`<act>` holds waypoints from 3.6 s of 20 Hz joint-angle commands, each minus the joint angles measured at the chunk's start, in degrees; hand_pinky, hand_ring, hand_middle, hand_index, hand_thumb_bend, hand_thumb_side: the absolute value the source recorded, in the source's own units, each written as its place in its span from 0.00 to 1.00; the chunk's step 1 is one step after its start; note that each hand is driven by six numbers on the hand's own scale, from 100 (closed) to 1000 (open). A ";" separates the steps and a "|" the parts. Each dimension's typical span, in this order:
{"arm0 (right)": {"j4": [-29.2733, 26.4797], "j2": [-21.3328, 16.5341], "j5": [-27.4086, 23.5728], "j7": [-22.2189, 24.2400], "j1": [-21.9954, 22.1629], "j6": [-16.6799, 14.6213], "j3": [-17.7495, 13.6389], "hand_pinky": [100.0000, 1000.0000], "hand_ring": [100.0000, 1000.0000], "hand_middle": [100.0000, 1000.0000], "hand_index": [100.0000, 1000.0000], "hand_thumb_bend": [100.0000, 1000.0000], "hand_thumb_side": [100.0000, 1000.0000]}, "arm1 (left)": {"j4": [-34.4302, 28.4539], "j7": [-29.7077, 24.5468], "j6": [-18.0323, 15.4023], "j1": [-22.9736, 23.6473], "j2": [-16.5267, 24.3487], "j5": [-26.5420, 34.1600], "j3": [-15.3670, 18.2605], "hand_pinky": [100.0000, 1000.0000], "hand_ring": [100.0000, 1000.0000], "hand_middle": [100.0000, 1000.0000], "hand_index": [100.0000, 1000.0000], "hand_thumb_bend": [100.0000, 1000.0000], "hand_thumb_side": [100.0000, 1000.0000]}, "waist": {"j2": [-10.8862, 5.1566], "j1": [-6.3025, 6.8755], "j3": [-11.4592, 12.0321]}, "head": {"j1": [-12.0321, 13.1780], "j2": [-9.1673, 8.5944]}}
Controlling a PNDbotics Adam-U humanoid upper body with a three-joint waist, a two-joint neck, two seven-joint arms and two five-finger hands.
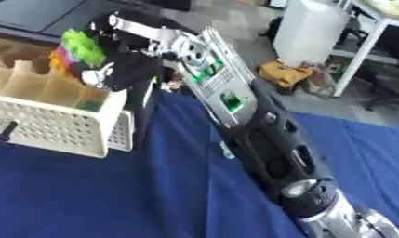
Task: Pick up objects from table and place into drawer.
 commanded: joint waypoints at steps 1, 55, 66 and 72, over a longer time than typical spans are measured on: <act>-2.39 -2.84 -0.57 0.58 -0.46 0.05 -0.88 0.32 0.58 0.46 0.80 0.13 0.38 | -0.80 -0.05 0.18 -0.54 0.33 0.03 0.02 0.11 0.00 0.07 0.81 0.05 1.00 | -1.31 0.43 -0.11 | 0.12 0.02; -30.00 -22.64 -20.62 -25.83 22.51 5.18 -26.62 0.31 0.57 0.44 0.78 0.00 0.62 | -0.80 4.67 -12.40 0.99 6.19 -8.33 2.50 0.24 0.00 0.08 0.80 0.00 0.80 | -1.78 6.68 -5.62 | 5.84 4.88; -30.00 -24.15 -27.24 -34.72 35.24 -0.51 -32.51 0.58 0.70 0.52 0.81 0.00 0.88 | -0.80 8.30 -21.26 1.49 15.23 -17.03 3.53 0.37 0.00 0.15 0.83 0.00 0.60 | -1.02 8.61 -8.08 | 7.09 4.65; -30.00 -22.54 -24.55 -39.46 42.90 -1.40 -33.27 0.61 0.72 0.53 0.83 0.00 1.00 | -0.80 8.40 -26.00 2.76 21.86 -21.75 4.50 0.44 0.00 0.21 0.77 0.00 0.48 | -0.38 9.53 -9.07 | 8.03 4.50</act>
